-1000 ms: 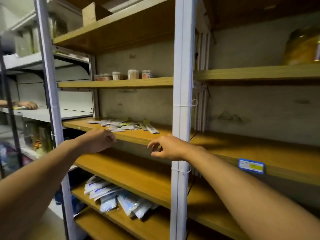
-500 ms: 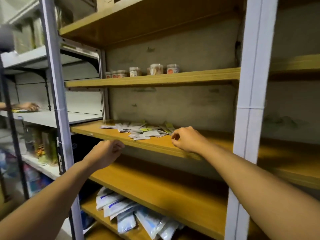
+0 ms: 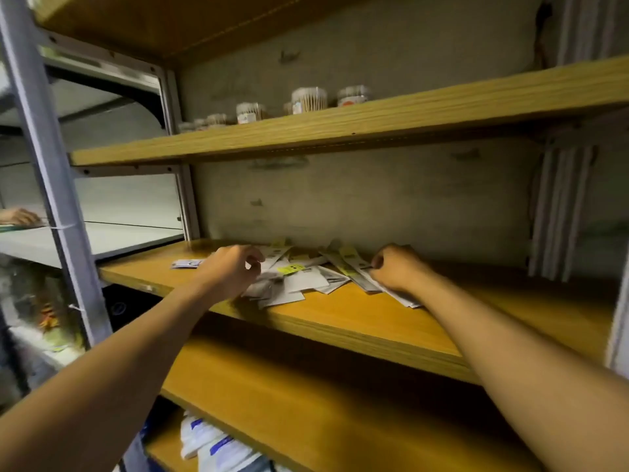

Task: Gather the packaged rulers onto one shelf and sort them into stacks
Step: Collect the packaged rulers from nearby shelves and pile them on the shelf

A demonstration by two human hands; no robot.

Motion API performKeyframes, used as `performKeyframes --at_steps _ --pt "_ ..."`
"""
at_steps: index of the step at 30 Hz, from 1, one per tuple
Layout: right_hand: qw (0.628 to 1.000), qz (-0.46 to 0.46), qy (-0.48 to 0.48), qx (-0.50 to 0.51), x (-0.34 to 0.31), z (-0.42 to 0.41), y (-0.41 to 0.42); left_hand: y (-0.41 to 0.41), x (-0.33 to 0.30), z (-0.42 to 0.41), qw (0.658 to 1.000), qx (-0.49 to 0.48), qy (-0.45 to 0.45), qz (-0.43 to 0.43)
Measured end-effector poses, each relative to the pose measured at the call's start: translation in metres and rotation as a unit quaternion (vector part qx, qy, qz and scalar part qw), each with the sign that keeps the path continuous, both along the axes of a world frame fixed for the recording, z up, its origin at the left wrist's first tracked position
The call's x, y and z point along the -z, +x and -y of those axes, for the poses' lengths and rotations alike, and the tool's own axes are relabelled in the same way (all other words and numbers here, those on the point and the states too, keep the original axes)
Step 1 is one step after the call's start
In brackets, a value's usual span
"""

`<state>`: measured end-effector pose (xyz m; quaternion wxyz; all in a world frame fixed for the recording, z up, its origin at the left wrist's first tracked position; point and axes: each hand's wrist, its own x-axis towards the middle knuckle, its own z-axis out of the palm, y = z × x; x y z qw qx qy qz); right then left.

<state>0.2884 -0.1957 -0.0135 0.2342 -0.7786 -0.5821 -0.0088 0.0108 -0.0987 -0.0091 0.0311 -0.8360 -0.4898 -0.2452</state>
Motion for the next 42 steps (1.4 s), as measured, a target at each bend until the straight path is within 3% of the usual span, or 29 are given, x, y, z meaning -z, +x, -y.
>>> performKeyframes --at_steps 8,15,21,25,29,33,36,42 --pt "0.998 0.059 -0.019 -0.016 -0.016 -0.041 -0.024 -0.011 -0.011 -0.076 0.996 -0.065 -0.031 -0.049" --pt "1.000 0.020 -0.015 0.005 -0.013 -0.098 -0.096 0.001 -0.004 -0.135 0.988 -0.049 -0.131 -0.065" --pt "0.992 0.044 -0.093 0.075 -0.004 -0.110 -0.120 0.012 -0.002 -0.156 0.979 0.019 -0.175 -0.099" --pt "0.986 0.015 -0.146 0.079 -0.025 -0.097 -0.120 0.009 -0.014 -0.148 0.975 0.020 -0.219 -0.012" --pt "0.981 -0.090 -0.144 0.093 -0.034 -0.086 -0.115 0.001 -0.019 -0.146 0.974 0.064 -0.214 0.022" --pt "0.974 -0.157 -0.130 0.098 -0.030 -0.077 -0.116 -0.011 -0.018 -0.141 0.939 0.133 -0.284 0.143" --pt "0.972 -0.204 -0.066 0.100 -0.028 -0.067 -0.114 -0.024 -0.021 -0.132 0.864 0.219 -0.375 0.255" --pt "0.974 -0.191 0.040 0.115 -0.037 -0.009 -0.115 -0.028 -0.030 -0.101 0.800 0.319 -0.416 0.293"
